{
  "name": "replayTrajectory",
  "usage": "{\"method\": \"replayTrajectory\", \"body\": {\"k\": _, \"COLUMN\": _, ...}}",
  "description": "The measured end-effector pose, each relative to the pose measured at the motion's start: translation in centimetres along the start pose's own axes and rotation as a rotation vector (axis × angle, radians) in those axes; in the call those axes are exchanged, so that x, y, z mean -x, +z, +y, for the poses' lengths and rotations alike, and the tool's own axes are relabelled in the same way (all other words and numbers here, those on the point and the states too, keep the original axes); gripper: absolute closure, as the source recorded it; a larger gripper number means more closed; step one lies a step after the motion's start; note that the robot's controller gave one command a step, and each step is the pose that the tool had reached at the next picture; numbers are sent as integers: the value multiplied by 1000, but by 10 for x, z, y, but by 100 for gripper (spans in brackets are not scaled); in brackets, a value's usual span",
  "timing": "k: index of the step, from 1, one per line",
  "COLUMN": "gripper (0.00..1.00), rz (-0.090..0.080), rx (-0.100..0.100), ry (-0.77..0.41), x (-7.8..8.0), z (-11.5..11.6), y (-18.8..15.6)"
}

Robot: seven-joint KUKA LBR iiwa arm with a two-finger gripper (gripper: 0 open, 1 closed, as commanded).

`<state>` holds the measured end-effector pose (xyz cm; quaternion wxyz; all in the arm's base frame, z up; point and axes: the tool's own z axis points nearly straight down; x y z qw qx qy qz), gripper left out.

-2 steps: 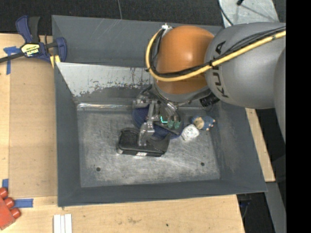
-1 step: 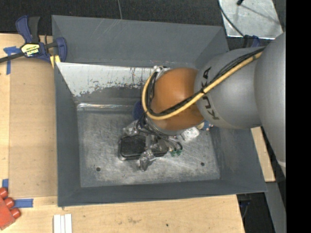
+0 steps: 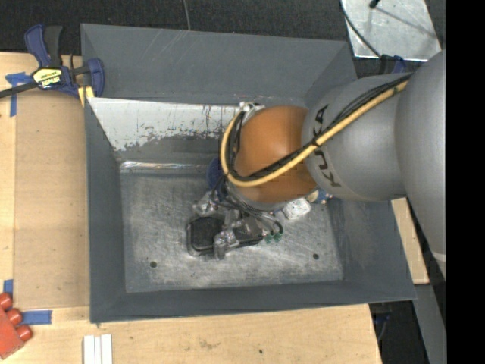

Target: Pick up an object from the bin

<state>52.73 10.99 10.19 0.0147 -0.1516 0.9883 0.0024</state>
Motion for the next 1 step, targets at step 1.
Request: {"method": "replayTrajectory", "body": {"k": 1, "gripper": 100, "rz": 24, "rx": 1, "ry": -131, "x": 9, "z": 7, "y": -133}}
